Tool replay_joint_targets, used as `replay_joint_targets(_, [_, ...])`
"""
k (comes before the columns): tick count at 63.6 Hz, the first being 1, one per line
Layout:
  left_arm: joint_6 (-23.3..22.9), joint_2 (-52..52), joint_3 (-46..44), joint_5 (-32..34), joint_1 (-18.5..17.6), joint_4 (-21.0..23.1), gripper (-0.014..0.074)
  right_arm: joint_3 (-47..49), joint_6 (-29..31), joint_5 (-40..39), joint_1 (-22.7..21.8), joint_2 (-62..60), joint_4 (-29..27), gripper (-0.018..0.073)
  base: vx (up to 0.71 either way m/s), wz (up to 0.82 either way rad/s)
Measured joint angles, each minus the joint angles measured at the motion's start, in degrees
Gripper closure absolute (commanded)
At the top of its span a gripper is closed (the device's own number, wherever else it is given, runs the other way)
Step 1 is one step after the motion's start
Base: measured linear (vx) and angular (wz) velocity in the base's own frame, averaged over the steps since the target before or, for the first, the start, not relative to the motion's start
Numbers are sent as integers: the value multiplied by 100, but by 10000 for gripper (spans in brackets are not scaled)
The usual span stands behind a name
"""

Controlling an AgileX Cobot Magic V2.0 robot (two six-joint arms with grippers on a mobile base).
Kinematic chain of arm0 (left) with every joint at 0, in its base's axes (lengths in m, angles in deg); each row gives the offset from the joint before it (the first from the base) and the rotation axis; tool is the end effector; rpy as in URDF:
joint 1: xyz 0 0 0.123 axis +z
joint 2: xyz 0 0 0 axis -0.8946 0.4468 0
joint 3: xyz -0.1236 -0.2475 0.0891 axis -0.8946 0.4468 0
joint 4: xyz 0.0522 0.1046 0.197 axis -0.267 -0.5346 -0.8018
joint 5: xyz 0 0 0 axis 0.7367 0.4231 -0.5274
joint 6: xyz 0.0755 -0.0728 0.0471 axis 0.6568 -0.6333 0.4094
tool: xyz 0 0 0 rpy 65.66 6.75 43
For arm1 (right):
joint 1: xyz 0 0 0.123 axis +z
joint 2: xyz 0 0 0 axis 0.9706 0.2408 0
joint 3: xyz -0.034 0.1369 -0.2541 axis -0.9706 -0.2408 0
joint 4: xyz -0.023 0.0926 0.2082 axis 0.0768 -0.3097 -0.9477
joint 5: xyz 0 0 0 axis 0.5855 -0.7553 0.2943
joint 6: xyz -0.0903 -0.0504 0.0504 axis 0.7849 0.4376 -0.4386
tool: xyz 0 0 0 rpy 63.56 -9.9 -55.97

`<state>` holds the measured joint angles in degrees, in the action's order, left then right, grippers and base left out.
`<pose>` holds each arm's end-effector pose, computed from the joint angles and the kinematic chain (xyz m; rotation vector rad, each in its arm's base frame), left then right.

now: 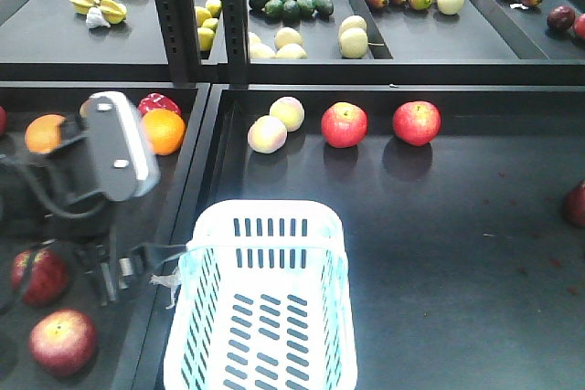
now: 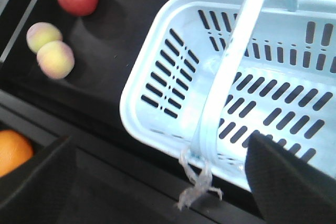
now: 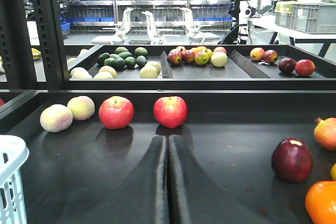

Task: Pick three apples into basket with both arms
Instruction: 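Move the left gripper over the basket handle and lower onto it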

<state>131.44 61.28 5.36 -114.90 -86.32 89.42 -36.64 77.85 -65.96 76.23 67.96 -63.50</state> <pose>0.2200 -0.1252 0.3012 1.4170 1.8350 -0.1052 0.0521 -0.0004 0.1979 0.0056 1.5729 0.0028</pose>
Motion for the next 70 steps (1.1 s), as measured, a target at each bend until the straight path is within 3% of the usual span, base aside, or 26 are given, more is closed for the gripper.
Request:
replay_joint_targets(26, [85, 1535, -761, 24, -728, -529, 2, 0, 0, 0, 0, 0, 0, 568, 0, 0])
replay_joint_targets(54, [85, 2550, -1423, 2, -828, -568, 15, 0, 0, 0, 0, 0, 0, 568, 0, 0])
replay_joint_targets(61, [85, 2570, -1453, -68, -828, -592, 75, 0, 0, 0, 0, 0, 0, 568, 0, 0])
replay_joint_targets(70, [80, 2606, -1458, -164, -829, -696, 263, 0, 0, 0, 0, 0, 0, 568, 0, 0])
